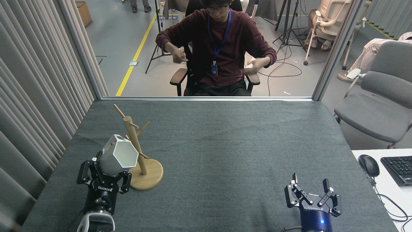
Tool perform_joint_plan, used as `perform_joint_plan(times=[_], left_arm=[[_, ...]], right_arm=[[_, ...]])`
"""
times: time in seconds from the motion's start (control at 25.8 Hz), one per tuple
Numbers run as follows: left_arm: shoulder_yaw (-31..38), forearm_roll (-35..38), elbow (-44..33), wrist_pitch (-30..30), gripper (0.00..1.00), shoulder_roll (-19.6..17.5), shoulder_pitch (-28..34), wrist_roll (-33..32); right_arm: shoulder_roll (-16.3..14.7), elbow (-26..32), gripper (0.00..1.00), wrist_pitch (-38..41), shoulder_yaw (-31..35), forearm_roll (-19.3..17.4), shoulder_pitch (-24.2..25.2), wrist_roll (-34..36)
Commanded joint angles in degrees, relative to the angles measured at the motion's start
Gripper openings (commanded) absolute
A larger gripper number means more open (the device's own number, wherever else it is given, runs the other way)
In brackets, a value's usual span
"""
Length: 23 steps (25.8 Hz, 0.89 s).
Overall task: Hang cup on storage rack
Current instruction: 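Move the held cup with the left gripper onto a peg of the wooden stand, then open the left gripper and withdraw it from the hanging cup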
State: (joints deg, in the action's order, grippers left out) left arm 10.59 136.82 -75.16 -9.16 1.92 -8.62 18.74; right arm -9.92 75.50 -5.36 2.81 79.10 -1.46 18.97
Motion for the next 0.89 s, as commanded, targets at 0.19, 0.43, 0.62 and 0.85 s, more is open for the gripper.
perform_joint_plan(times=[0.19, 0.43, 0.62, 0.85], left_arm=[[-1.1, -0.06, 0.01, 0.72, 0.99, 1.16, 0.18, 4.2], [-1.19, -0.06, -0.25, 1.34, 0.99, 1.34, 0.27, 4.2], [-1.19, -0.06, -1.22, 1.43, 0.99, 1.34, 1.94, 4.29], [-0.66, -0.76, -2.89, 1.6, 0.99, 0.81, 3.08, 4.29]], right_arm=[[-0.01, 0.09, 0.98, 0.0, 0.0, -0.18, -0.03, 0.01], [0.07, 0.09, 0.98, 0.08, 0.0, -0.27, 0.05, 0.1], [0.25, 0.09, 0.98, 0.08, 0.0, -0.27, 0.14, 0.28], [0.25, 0.0, 0.98, 0.08, 0.0, -0.27, 0.05, 0.36]])
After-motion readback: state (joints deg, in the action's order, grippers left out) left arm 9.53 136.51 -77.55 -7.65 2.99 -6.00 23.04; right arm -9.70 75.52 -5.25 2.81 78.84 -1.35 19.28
